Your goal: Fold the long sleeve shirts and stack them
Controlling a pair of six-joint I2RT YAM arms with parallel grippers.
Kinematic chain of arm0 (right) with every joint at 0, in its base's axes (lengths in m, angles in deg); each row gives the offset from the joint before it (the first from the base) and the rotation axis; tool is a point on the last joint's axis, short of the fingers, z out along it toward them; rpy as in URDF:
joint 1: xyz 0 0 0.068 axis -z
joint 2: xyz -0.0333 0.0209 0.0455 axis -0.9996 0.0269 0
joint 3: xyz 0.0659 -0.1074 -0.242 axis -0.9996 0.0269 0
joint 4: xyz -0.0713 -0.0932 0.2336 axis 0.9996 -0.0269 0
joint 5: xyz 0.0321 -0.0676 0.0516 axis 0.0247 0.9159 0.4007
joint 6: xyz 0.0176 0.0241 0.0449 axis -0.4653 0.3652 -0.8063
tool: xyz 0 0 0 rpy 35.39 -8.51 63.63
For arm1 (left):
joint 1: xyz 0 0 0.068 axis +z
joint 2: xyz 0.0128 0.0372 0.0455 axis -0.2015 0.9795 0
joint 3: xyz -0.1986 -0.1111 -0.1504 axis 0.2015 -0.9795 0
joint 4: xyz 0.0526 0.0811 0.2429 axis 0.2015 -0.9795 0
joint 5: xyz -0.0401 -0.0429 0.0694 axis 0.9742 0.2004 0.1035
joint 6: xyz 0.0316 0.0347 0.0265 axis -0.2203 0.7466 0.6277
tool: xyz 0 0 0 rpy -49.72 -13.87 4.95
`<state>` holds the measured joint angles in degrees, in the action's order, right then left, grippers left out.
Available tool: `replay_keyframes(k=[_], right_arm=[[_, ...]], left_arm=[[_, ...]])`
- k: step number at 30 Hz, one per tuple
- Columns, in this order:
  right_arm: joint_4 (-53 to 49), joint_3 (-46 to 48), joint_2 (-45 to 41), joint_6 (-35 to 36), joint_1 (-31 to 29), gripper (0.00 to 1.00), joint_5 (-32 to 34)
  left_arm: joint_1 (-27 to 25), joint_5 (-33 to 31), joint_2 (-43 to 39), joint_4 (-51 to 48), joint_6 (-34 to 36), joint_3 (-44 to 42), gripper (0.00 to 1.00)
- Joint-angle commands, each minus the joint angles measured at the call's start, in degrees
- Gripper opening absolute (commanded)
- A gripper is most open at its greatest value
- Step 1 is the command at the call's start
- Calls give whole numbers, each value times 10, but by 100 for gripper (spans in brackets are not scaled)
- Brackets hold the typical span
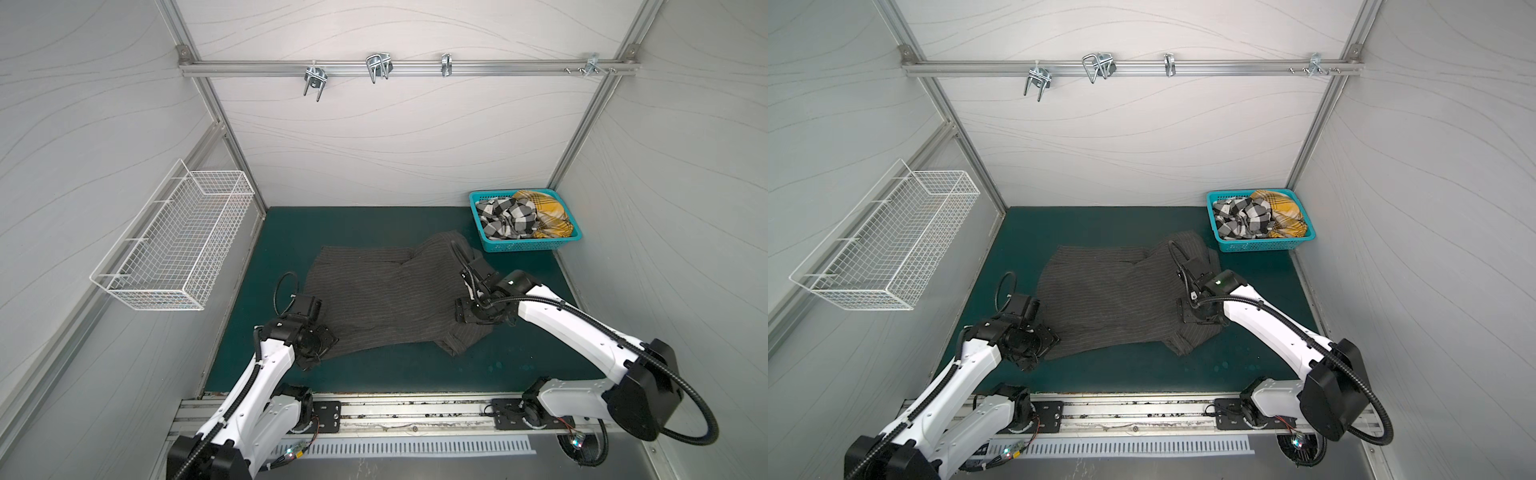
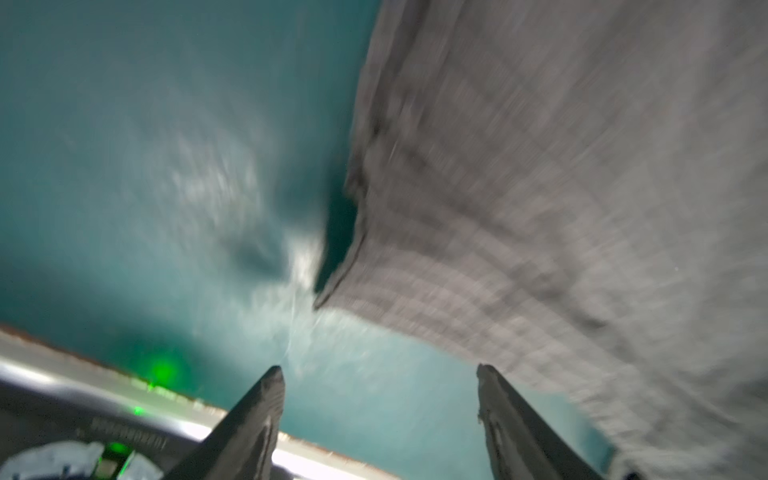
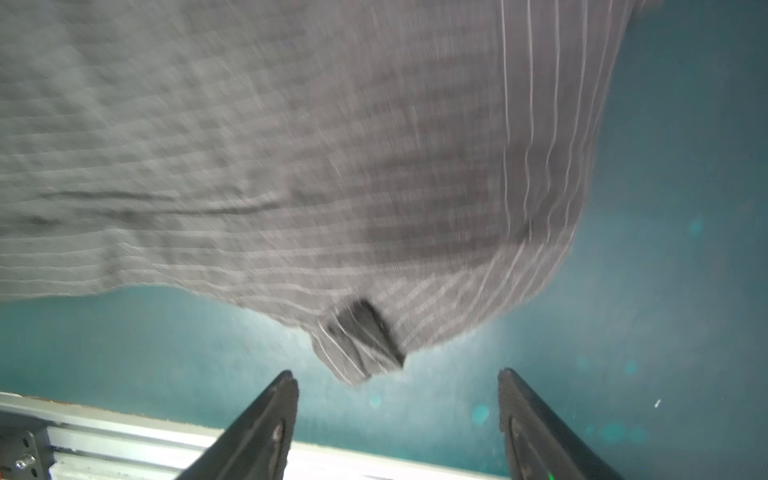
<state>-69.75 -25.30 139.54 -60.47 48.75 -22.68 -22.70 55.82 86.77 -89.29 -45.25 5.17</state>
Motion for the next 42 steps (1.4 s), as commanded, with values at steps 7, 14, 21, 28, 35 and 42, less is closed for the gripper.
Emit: replay_keyframes(k=[7,14,21,28,35,42], right_arm=[[-50,35,-40,-54,-7,77,-12],[-42,66,-57,-65,-10,76,-16],[-28,85,-61,-72,-10,76,-28],[-25,99,-61,-72,-32,74,-44],[18,47,-6,-57,-159,68,-90],[88,-67,140,2,-180,68,-171]], left_arm=[[-10,-45,119,63,-50,8,65],[12,-56,189,114,-25,15,48],[17,-48,229,146,8,32,8],[12,-38,191,118,46,114,0],[4,1,110,125,64,312,0],[-12,37,133,203,69,426,0]])
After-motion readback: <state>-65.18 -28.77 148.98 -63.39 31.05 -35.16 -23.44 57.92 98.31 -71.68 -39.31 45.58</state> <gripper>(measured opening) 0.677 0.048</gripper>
